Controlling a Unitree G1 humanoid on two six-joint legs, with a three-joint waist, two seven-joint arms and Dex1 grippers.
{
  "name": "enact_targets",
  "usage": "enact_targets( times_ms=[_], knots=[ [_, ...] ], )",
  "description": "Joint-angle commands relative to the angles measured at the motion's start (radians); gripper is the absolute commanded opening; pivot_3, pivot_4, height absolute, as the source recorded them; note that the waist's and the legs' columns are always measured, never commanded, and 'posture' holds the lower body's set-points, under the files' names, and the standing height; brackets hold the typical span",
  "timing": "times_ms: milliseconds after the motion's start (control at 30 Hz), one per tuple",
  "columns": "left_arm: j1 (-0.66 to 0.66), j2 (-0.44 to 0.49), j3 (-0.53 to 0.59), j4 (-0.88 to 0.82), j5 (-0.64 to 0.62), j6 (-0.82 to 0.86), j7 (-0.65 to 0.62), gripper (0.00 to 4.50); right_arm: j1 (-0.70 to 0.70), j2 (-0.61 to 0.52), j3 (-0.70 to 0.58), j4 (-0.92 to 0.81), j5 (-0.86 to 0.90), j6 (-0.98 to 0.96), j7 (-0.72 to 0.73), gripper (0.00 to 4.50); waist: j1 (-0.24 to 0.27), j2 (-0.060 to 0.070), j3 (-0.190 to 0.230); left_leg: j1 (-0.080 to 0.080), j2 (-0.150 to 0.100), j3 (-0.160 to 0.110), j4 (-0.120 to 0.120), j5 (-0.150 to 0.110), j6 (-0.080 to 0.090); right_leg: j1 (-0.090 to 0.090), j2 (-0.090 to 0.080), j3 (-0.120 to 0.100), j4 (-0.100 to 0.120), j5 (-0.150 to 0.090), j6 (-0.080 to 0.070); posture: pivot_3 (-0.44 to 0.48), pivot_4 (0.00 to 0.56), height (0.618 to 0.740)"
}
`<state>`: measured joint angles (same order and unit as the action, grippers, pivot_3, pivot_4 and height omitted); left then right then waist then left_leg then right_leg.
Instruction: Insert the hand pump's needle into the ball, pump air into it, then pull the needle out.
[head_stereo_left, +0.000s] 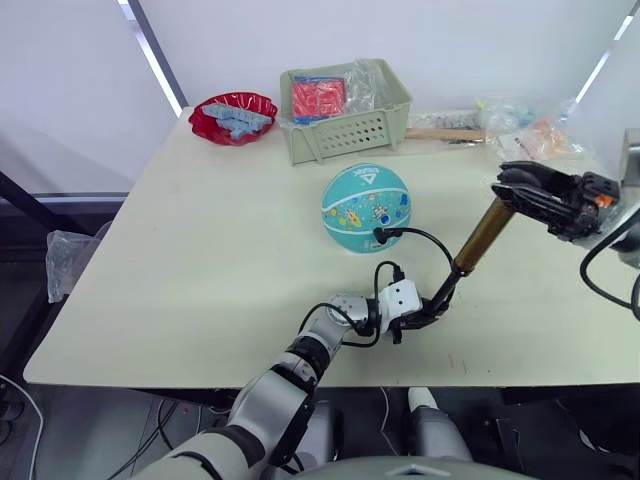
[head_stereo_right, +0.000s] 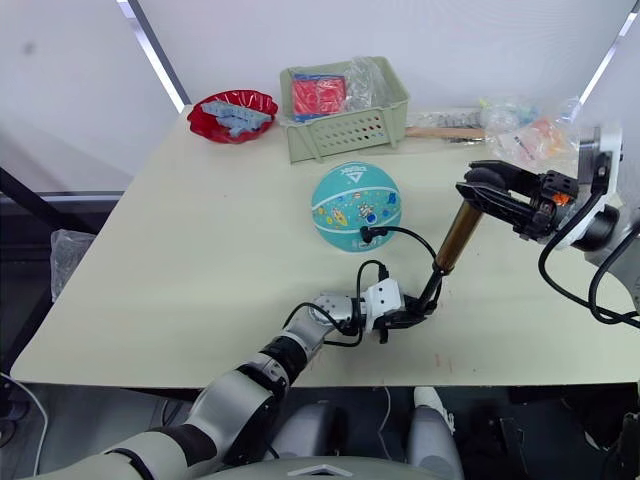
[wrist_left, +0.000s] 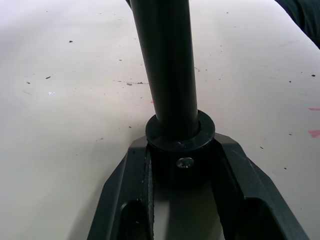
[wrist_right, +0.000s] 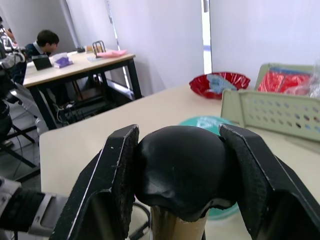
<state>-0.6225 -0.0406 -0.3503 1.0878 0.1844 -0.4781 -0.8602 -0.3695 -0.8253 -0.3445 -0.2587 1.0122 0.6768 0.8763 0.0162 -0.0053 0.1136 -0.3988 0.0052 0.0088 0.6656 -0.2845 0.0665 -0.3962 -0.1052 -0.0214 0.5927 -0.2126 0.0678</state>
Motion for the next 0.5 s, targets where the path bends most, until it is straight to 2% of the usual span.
enact_targets(
  times_ms=[33, 167, 500],
  knots=[
    [0.077, 0.042, -0.057, 0.116, 0.075, 0.052, -0.024, 1.12, -0.059, -0.028, -0.12, -0.038, 0.023, -0.034, -0.047, 2.07, 0.0, 0.0, 0.0, 0.0, 0.0, 0.0, 0.0, 0.0, 0.0, 0.0, 0.0, 0.0, 0.0, 0.0, 0.0, 0.0, 0.15, 0.738],
    [0.077, 0.044, -0.06, 0.116, 0.079, 0.054, -0.024, 1.12, -0.021, -0.027, -0.106, -0.068, 0.026, -0.02, -0.036, 2.07, 0.0, 0.0, 0.0, 0.0, 0.0, 0.0, 0.0, 0.0, 0.0, 0.0, 0.0, 0.0, 0.0, 0.0, 0.0, 0.0, 0.15, 0.738],
    [0.067, 0.054, -0.085, 0.122, 0.107, 0.043, 0.005, 1.12, 0.176, -0.016, 0.08, -0.128, -0.156, -0.082, 0.03, 2.07, -0.004, -0.006, -0.007, 0.002, 0.0, -0.002, 0.0, 0.0, 0.0, 0.002, 0.001, -0.002, 0.001, 0.0, 0.0, 0.0, 0.15, 0.738]
  ],
)
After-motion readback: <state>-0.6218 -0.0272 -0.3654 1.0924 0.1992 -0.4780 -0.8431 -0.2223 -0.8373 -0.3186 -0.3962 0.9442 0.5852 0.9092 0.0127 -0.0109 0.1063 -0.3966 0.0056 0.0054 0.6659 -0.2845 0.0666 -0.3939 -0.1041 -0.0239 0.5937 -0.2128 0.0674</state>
